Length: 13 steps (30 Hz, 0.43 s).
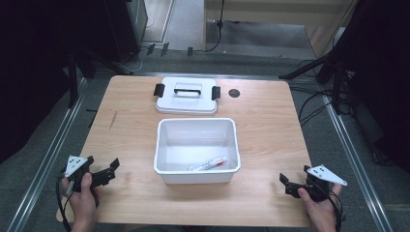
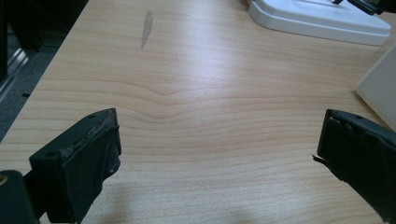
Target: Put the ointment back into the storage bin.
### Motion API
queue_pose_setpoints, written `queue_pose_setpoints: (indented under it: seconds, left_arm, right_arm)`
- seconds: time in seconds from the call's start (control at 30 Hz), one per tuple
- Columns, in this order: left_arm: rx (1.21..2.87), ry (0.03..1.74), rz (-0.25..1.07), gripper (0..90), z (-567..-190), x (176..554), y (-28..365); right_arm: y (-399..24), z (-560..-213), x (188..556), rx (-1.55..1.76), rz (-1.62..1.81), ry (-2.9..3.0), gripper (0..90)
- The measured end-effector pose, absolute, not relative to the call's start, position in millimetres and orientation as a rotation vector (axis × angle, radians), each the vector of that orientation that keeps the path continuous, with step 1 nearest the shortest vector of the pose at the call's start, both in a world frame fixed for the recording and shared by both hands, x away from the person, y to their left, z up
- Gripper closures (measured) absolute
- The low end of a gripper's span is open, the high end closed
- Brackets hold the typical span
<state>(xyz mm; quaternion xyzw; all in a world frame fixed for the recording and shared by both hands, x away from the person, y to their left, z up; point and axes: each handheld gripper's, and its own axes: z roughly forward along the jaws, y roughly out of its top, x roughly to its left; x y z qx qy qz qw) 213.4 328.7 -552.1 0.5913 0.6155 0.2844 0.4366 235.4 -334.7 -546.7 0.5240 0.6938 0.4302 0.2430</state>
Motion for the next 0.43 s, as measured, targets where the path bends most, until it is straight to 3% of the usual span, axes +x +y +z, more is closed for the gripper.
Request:
queue_pose_setpoints:
  seconds: [0.37,0.43]
  left_arm:
    - [1.483,1.532,0.714,0.0,-552.0,213.5,327.9]
    - [1.484,1.531,0.713,0.0,-552.0,213.7,327.9]
  right_arm:
    - [-334.8,-546.8,235.7,1.473,1.154,1.873,0.4]
    - [-336.3,-547.2,236.6,1.477,1.164,1.865,3.9]
